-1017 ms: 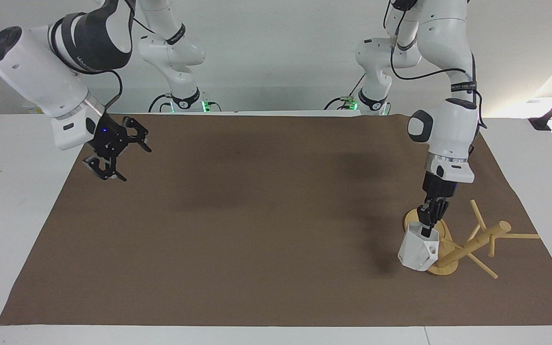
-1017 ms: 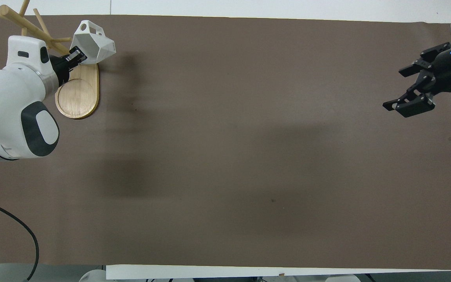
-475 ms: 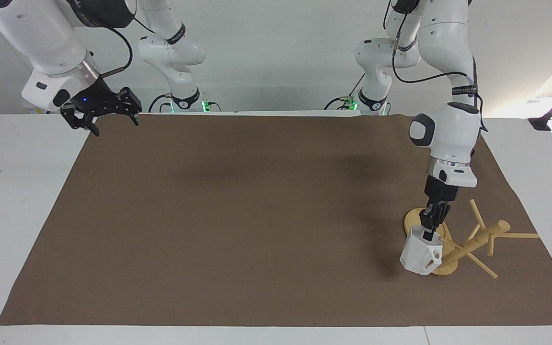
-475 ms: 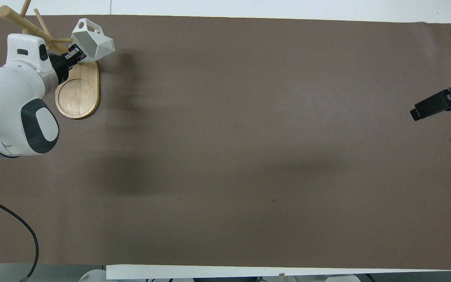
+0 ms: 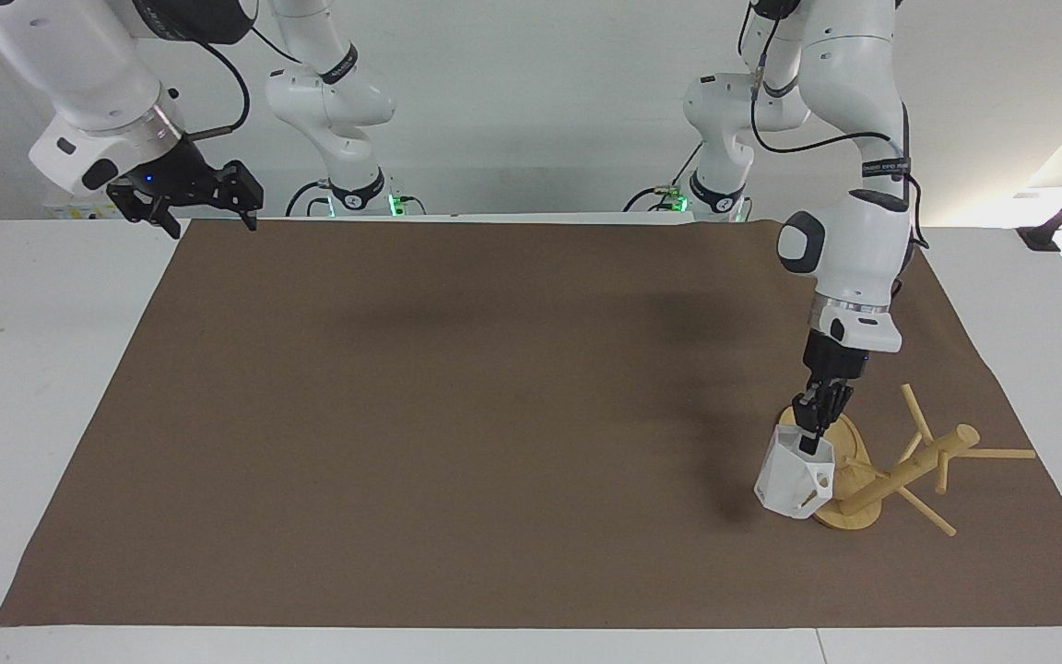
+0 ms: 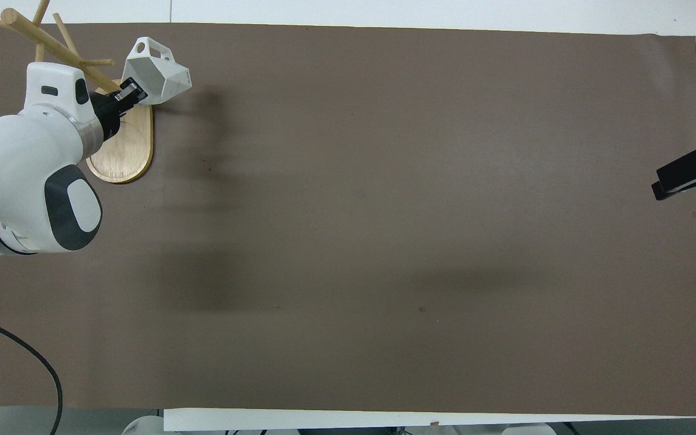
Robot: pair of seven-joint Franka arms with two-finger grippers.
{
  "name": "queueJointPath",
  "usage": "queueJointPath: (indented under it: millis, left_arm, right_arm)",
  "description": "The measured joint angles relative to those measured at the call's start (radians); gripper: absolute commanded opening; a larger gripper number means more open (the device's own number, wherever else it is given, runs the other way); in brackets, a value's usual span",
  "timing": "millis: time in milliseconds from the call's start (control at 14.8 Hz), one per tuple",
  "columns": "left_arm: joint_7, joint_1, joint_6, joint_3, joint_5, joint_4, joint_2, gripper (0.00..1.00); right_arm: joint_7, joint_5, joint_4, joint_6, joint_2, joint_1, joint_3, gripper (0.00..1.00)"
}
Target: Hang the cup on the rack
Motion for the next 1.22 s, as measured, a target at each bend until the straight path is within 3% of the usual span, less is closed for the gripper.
queueJointPath:
  millis: [339,814,881,949,1017,1220]
  left_arm:
    - [-0.008,0.024,-0.049,0.011,-0.002,-0.007,-0.049,0.0]
    - [-0.009,0.101,-0.117,0.012,-0.008,-0.026,-0.061,0.0]
    - [-0.009,0.115,-0.118,0.014,-0.008,-0.026,-0.061,0.05]
    - [-0.009,0.123,-0.118,0.014,-0.008,-0.025,-0.062,0.58]
    - [-0.01,0.124,-0.118,0.015,-0.008,-0.025,-0.062,0.98]
    - [-0.012,0.124,-0.118,0.014,-0.008,-0.018,-0.063,1.0]
  right_arm:
    - [0.0,0.0,-0.001,0.0,-0.001,-0.006,-0.001,1.0]
    - [0.0,0.0,-0.001,0.0,-0.002,-0.006,-0.001,1.0]
    - [0.0,0.0,-0.001,0.0,-0.002,-0.006,-0.001,1.0]
    - [0.0,0.0,-0.001,0.0,-0.002,-0.006,-0.001,1.0]
    - [0.0,0.0,-0.001,0.0,-0.002,-0.006,-0.001,1.0]
    - [0.0,0.0,-0.001,0.0,-0.002,-0.006,-0.001,1.0]
